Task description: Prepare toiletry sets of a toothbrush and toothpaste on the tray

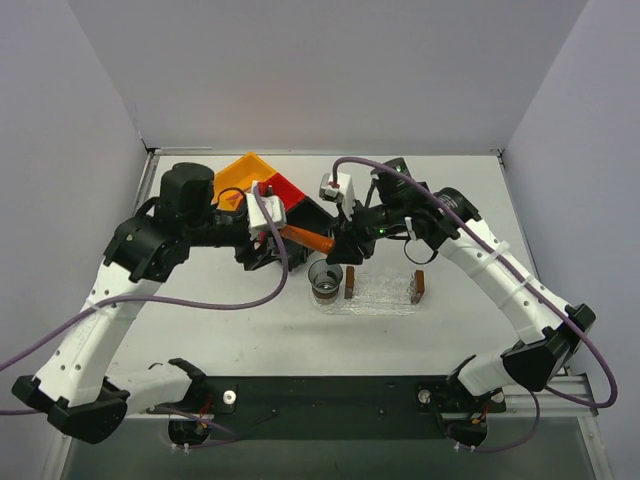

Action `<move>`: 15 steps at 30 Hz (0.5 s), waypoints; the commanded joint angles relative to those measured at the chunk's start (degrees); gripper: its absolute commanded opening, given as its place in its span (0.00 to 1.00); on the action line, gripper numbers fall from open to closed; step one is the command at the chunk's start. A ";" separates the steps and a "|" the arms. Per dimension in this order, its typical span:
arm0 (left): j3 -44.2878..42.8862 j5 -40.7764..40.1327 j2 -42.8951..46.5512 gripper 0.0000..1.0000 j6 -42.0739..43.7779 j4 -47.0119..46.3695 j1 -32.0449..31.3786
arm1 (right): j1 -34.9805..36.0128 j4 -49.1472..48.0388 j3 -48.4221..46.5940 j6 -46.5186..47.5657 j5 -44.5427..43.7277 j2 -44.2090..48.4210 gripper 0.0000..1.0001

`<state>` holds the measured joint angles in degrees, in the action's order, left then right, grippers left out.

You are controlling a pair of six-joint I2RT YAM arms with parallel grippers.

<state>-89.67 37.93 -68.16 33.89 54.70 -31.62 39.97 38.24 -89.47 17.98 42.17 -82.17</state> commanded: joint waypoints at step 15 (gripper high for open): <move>13.54 12.86 4.09 0.85 -46.43 -53.85 11.75 | -8.50 -15.47 -6.06 -20.69 17.67 6.67 0.00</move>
<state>-77.80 45.10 -62.70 3.03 19.70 -20.73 31.92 30.06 -90.96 3.64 53.47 -77.12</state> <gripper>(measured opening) 0.846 0.278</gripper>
